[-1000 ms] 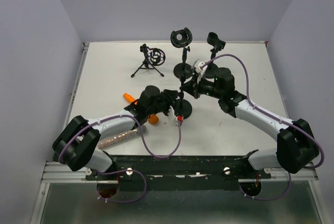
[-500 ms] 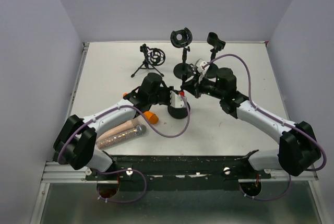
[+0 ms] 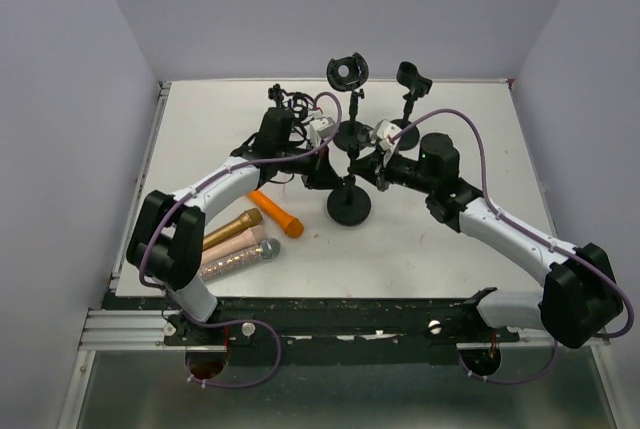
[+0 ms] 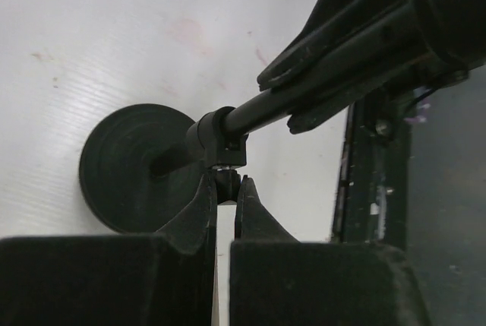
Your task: Remove the microphone from the stand
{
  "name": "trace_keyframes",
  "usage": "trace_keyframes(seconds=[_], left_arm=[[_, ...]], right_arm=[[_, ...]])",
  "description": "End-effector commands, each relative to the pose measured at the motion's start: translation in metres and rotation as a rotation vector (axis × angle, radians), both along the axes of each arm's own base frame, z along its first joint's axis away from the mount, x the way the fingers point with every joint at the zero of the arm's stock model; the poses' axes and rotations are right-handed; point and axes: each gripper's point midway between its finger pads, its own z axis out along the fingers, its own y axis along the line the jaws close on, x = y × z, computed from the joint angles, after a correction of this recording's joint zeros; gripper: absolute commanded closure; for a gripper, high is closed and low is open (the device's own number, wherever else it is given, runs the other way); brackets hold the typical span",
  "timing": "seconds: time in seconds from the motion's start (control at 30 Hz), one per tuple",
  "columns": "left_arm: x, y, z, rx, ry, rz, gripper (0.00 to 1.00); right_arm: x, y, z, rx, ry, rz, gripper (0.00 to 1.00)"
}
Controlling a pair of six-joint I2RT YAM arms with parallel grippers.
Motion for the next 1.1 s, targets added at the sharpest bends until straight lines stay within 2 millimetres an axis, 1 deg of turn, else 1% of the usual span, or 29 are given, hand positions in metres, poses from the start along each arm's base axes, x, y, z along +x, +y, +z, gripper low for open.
trace_keyframes(seconds=[0.0, 0.1, 0.17, 0.23, 0.3, 0.33, 0.37, 0.47, 0.5, 0.57, 0.6, 0.63, 0.67, 0.7, 0.73, 0.87, 0.97, 1.07], left_arm=[[-0.036, -0.015, 0.047, -0.192, 0.212, -0.183, 1.00], [-0.038, -0.013, 0.042, -0.180, 0.333, -0.232, 1.00], [-0.040, -0.013, 0.044, -0.188, 0.407, -0.275, 1.00], [-0.037, -0.014, 0.047, -0.190, 0.466, -0.291, 1.00], [-0.038, -0.015, 0.050, -0.199, 0.498, -0.311, 0.99], [-0.038, -0.015, 0.051, -0.202, 0.495, -0.313, 0.94], [-0.039, -0.014, 0.051, -0.202, 0.497, -0.315, 0.87], [-0.040, -0.014, 0.053, -0.208, 0.489, -0.324, 0.80], [-0.039, -0.013, 0.053, -0.208, 0.484, -0.321, 0.72], [-0.033, -0.015, 0.048, -0.175, 0.445, -0.261, 0.55], [-0.027, -0.015, 0.043, -0.137, 0.412, -0.202, 0.45], [-0.022, -0.013, 0.040, -0.109, 0.373, -0.162, 0.42], [-0.020, -0.012, 0.042, -0.098, 0.337, -0.144, 0.39], [-0.016, -0.011, 0.038, -0.066, 0.308, -0.111, 0.37], [-0.012, -0.009, 0.041, -0.046, 0.268, -0.085, 0.35], [0.001, 0.002, 0.049, 0.021, 0.126, 0.001, 0.32], [0.004, 0.010, 0.059, 0.054, 0.056, 0.042, 0.32], [0.006, 0.017, 0.064, 0.077, -0.025, 0.054, 0.32]], right_arm=[[-0.004, -0.003, 0.003, -0.028, -0.055, 0.020, 1.00], [-0.005, -0.003, 0.001, -0.029, -0.053, 0.021, 0.99], [-0.006, -0.003, 0.002, -0.030, -0.057, 0.022, 0.99], [-0.006, -0.004, 0.004, -0.031, -0.063, 0.021, 1.00], [-0.006, -0.004, 0.005, -0.036, -0.072, 0.019, 0.99], [-0.006, -0.006, 0.003, -0.040, -0.072, 0.014, 0.99], [-0.005, -0.006, 0.003, -0.041, -0.072, 0.011, 1.00], [-0.003, -0.007, 0.002, -0.044, -0.075, -0.003, 1.00], [-0.003, -0.008, 0.002, -0.043, -0.071, -0.008, 0.99], [0.000, -0.009, 0.002, -0.039, -0.066, -0.028, 0.99], [0.002, -0.010, 0.004, -0.036, -0.068, -0.042, 0.99], [0.004, -0.011, 0.004, -0.037, -0.071, -0.049, 0.99], [0.006, -0.011, 0.005, -0.035, -0.077, -0.057, 0.99], [0.008, -0.012, 0.006, -0.035, -0.083, -0.066, 1.00], [0.010, -0.012, 0.008, -0.033, -0.090, -0.077, 1.00], [0.020, -0.016, 0.013, -0.027, -0.114, -0.120, 0.99], [0.029, -0.018, 0.015, -0.020, -0.130, -0.142, 1.00], [0.041, -0.019, 0.021, -0.015, -0.149, -0.163, 0.99]])
